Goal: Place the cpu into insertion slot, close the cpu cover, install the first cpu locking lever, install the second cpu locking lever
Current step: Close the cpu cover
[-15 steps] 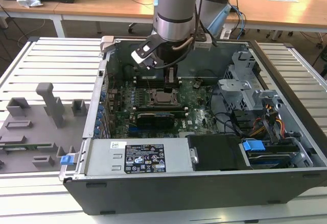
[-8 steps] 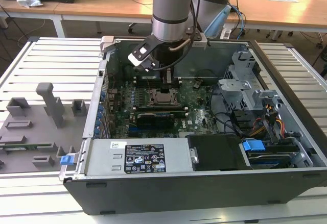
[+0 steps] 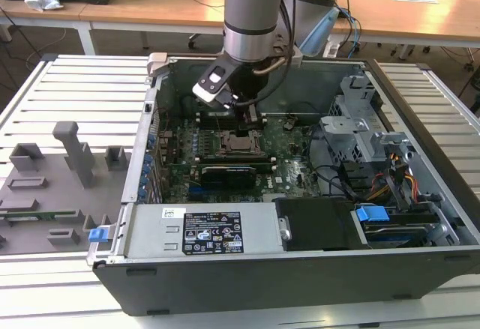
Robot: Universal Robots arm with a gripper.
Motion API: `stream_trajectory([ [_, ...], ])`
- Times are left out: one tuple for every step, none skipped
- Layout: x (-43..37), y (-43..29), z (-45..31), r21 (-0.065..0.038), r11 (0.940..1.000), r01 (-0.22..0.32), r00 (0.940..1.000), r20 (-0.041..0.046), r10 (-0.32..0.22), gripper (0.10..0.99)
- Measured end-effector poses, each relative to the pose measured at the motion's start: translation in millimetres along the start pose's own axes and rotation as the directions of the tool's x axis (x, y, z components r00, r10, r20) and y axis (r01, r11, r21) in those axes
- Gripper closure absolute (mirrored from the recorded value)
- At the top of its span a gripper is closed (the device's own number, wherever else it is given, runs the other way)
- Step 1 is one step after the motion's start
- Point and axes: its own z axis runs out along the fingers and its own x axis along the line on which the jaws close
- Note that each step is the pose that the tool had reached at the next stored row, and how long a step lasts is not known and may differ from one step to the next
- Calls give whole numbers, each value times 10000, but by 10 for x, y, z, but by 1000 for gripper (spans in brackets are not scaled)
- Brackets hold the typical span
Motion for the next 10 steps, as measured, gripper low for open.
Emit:
stream_trajectory([
  [0, 0, 0, 3, 9998, 186, 9998, -3, -186, 980],
  [0, 0, 1, 6, 9992, 408, 9992, -8, -408, 980],
  [0, 0, 1, 8, 9983, 583, 9983, -11, -583, 980],
  [0, 0, 2, 10, 9970, 773, 9970, -16, -773, 980],
  [0, 0, 2, 13, 9952, 974, 9952, -19, -974, 980],
  [0, 0, 2, 16, 9916, 1293, 9916, -26, -1293, 980],
  [0, 0, 3, 20, 9859, 1676, 9859, -35, -1676, 980],
  [0, 0, 3, 22, 9823, 1874, 9823, -38, -1874, 980],
  [0, 0, 4, 23, 9786, 2055, 9786, -43, -2055, 980],
  [0, 0, 4, 26, 9736, 2285, 9735, -47, -2284, 980],
])
